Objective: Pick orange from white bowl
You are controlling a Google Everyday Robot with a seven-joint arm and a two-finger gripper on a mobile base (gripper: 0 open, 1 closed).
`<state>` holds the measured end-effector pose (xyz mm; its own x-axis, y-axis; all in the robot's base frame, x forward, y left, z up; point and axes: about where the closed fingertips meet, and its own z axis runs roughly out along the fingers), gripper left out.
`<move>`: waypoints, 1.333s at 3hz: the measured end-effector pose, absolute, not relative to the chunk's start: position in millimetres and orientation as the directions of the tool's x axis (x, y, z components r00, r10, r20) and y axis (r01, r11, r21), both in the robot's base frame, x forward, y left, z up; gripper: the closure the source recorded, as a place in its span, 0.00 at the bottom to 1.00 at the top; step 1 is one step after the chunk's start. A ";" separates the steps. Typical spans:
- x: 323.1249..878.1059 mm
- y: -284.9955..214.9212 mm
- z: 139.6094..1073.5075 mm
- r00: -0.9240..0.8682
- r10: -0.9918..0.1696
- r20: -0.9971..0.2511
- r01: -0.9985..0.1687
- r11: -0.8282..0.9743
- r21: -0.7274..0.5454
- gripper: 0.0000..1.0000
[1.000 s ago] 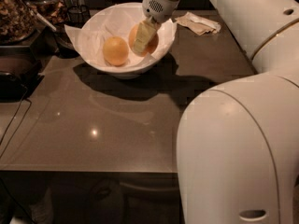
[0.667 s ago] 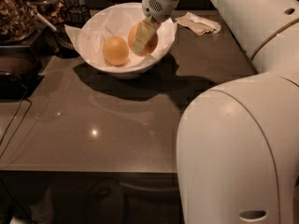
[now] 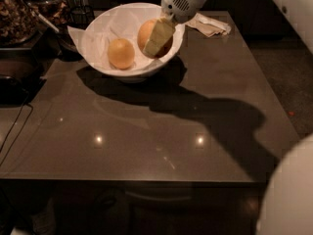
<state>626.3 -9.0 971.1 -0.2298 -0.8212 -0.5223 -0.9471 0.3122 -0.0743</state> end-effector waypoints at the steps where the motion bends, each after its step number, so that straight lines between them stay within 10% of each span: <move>1: 574.7 -19.7 992.6 -0.160 -0.792 -0.590 -0.949 0.288 -0.129 1.00; 4: 523.4 -9.1 1002.3 -0.202 -0.816 -0.542 -0.946 0.307 -0.109 1.00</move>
Offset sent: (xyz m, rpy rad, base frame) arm -0.0387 -0.0048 0.0182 0.0418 -0.0599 0.0381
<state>523.4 -9.1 1002.3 -0.2020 -0.8157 -0.5421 -0.9455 0.3067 -0.1091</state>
